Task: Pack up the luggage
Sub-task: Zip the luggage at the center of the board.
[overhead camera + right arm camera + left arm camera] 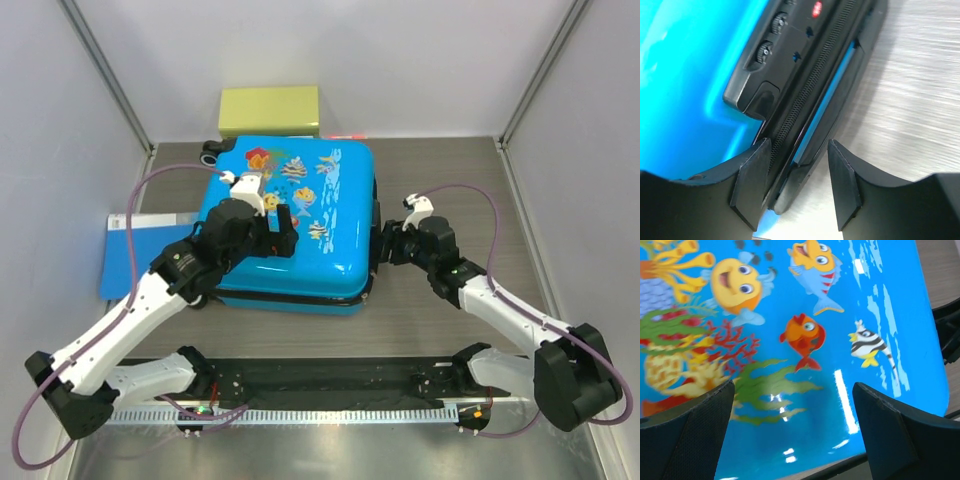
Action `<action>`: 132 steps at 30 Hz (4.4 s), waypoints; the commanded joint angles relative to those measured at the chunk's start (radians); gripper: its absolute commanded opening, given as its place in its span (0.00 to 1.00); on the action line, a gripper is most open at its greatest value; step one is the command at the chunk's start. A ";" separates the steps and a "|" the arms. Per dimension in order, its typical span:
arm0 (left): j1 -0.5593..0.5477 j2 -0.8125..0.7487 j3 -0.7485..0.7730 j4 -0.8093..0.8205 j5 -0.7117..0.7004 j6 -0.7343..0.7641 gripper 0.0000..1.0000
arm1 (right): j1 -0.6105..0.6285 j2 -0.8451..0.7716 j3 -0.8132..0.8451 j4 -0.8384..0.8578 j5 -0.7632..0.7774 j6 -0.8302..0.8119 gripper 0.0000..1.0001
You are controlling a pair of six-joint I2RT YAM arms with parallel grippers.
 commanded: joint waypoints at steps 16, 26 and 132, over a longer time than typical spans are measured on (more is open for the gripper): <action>0.236 0.153 -0.014 0.262 0.335 0.214 1.00 | 0.163 -0.457 -0.118 -0.265 -0.060 0.001 0.58; 0.271 0.148 -0.028 0.251 0.391 0.207 1.00 | 0.163 -0.385 -0.239 -0.032 -0.221 -0.005 0.54; 0.294 0.149 -0.036 0.258 0.450 0.207 1.00 | -0.075 -0.161 -0.486 0.807 -0.621 0.260 0.28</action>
